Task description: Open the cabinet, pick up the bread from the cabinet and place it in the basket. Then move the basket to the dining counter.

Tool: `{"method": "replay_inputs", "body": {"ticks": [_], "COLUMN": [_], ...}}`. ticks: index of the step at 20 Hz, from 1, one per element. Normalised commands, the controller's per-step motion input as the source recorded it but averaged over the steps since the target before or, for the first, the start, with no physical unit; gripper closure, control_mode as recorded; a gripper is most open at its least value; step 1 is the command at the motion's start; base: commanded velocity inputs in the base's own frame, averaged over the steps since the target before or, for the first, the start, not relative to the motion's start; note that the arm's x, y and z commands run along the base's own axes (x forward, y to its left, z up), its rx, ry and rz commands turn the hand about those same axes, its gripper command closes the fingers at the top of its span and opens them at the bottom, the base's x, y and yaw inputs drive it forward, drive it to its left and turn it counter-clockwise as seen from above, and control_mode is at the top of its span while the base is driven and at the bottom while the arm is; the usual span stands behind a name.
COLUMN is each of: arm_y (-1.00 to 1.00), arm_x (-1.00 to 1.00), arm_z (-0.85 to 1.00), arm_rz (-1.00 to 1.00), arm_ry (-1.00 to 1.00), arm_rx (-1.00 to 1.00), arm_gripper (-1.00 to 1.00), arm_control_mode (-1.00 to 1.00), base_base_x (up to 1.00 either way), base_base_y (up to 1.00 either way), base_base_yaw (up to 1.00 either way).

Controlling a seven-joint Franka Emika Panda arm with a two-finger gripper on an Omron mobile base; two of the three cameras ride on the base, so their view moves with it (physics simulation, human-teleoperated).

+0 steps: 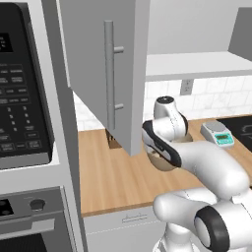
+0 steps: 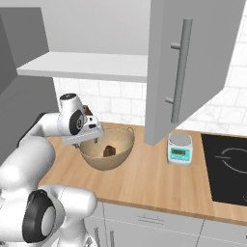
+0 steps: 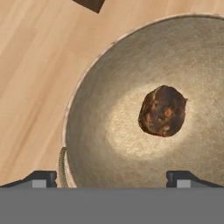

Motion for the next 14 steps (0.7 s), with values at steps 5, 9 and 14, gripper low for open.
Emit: {"method": "replay_inputs", "body": {"ticks": [5,9,14], "arm_y": [0.08,0.14,0.03], "arm_x": [-0.25,-0.21,0.12], "arm_z": [0.02,-0.4,-0.62], "arm_rz": [0.0,0.0,0.04], "arm_ry": [0.01,0.04,0.07], "arm_rx": [0.0,0.0,0.0], "arm_gripper": [-1.0,-1.0,-1.0], "arm_control_mode": [-1.0,-1.0,-1.0], "base_base_x": [0.0,0.0,0.0], "base_base_y": [0.0,0.0,0.0], "base_base_yaw": [0.0,0.0,0.0]}}
